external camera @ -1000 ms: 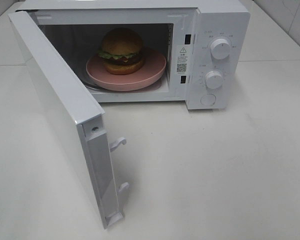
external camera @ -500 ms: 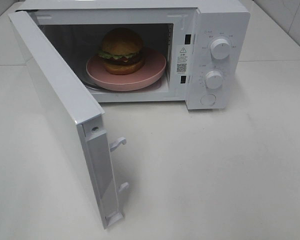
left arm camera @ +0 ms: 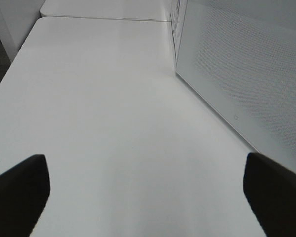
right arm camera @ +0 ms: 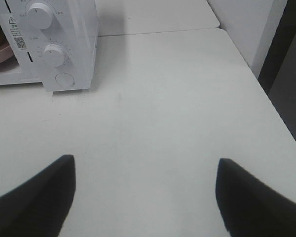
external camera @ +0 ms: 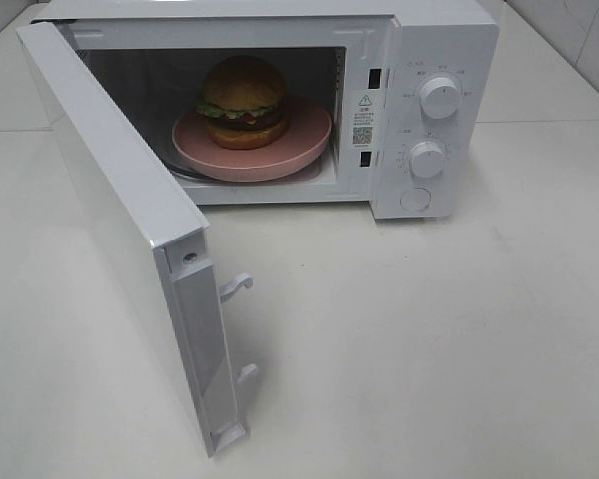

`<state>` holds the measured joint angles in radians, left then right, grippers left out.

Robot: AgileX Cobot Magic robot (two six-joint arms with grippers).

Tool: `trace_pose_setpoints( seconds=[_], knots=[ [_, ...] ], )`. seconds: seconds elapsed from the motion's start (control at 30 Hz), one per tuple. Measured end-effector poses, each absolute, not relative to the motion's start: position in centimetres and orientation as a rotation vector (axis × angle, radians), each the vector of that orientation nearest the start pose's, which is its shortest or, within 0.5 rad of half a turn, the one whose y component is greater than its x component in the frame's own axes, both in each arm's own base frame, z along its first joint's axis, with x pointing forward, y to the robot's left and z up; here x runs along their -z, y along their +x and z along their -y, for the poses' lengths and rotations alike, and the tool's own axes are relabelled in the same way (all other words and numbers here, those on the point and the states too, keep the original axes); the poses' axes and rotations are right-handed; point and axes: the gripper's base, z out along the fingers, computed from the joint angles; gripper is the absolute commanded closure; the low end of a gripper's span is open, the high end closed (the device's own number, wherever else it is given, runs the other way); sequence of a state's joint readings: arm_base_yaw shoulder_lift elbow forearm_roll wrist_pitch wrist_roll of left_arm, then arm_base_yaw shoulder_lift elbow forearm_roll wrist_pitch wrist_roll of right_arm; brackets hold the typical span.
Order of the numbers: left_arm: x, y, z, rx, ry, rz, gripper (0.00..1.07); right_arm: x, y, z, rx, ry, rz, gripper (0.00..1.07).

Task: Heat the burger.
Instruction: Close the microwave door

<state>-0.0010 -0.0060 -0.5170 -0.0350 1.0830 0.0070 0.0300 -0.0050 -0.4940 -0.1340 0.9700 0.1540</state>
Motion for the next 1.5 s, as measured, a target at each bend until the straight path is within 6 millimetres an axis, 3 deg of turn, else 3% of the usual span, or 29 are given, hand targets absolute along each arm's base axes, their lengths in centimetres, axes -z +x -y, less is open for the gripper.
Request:
trace_pose_setpoints(
  seconds=[0.3, 0.37, 0.43, 0.47, 0.53, 0.57, 0.6, 0.63, 0.67, 0.7, 0.73, 0.77, 0.8, 1.07, 1.23, 1.27, 1.5],
  knots=[
    [-28.9, -0.5, 0.3, 0.047, 0.003, -2.030, 0.12, -28.4, -0.2, 1.0, 0.036, 0.119, -1.943, 0.31],
    [-30.2, 0.3, 0.3, 0.047, 0.000, -1.960, 0.25, -28.4, -0.2, 1.0, 0.036, 0.119, -1.943, 0.31],
    [-30.4, 0.6, 0.3, 0.047, 0.000, -1.951, 0.31, -28.4, -0.2, 1.0, 0.036, 0.119, -1.943, 0.31],
    [-30.8, 1.4, 0.3, 0.046, -0.002, -1.944, 0.43, -28.4, -0.2, 1.0, 0.036, 0.119, -1.943, 0.31],
    [-30.9, 1.8, 0.3, 0.046, -0.003, -1.943, 0.49, -28.4, -0.2, 1.0, 0.036, 0.119, -1.943, 0.31],
    [-31.2, 2.6, 0.3, 0.046, -0.005, -1.941, 0.63, -28.4, -0.2, 1.0, 0.036, 0.119, -1.943, 0.31],
    [-31.2, 2.6, 0.3, 0.046, -0.005, -1.941, 0.63, -28.4, -0.2, 1.0, 0.036, 0.119, -1.943, 0.31],
    [-31.3, 3.0, 0.3, 0.046, -0.005, -1.939, 0.68, -28.4, -0.2, 1.0, 0.036, 0.119, -1.943, 0.31],
    [-31.6, 4.0, 0.3, 0.046, -0.008, -1.932, 0.84, -28.4, -0.2, 1.0, 0.036, 0.119, -1.943, 0.31],
    [-31.6, 4.0, 0.3, 0.046, -0.008, -1.932, 0.84, -28.4, -0.2, 1.0, 0.036, 0.119, -1.943, 0.31],
    [-31.7, 4.9, 0.2, 0.045, -0.010, -1.931, 0.98, -28.4, -0.2, 1.0, 0.036, 0.119, -1.943, 0.31],
    [-31.7, 4.9, 0.2, 0.045, -0.010, -1.931, 0.98, -28.4, -0.2, 1.0, 0.036, 0.119, -1.943, 0.31],
    [-31.8, 5.5, 0.2, 0.045, -0.011, -1.937, 1.05, -28.4, -0.2, 1.0, 0.036, 0.119, -1.943, 0.31],
    [-31.7, 9.9, 0.2, 0.049, -0.026, -1.852, 1.07, -28.4, -0.2, 1.0, 0.036, 0.119, -1.943, 0.31],
    [-30.0, 12.3, 0.1, 0.060, -0.053, -1.755, 1.07, -28.4, -0.2, 1.0, 0.036, 0.119, -1.943, 0.31],
    [-28.9, 13.0, 0.0, 0.065, -0.071, -1.722, 1.07, -28.4, -0.2, 1.0, 0.036, 0.119, -1.943, 0.31],
    [-26.7, 14.7, -0.2, 0.067, -0.118, -1.630, 1.07, -28.4, -0.2, 1.0, 0.036, 0.119, -1.943, 0.31]
  ],
)
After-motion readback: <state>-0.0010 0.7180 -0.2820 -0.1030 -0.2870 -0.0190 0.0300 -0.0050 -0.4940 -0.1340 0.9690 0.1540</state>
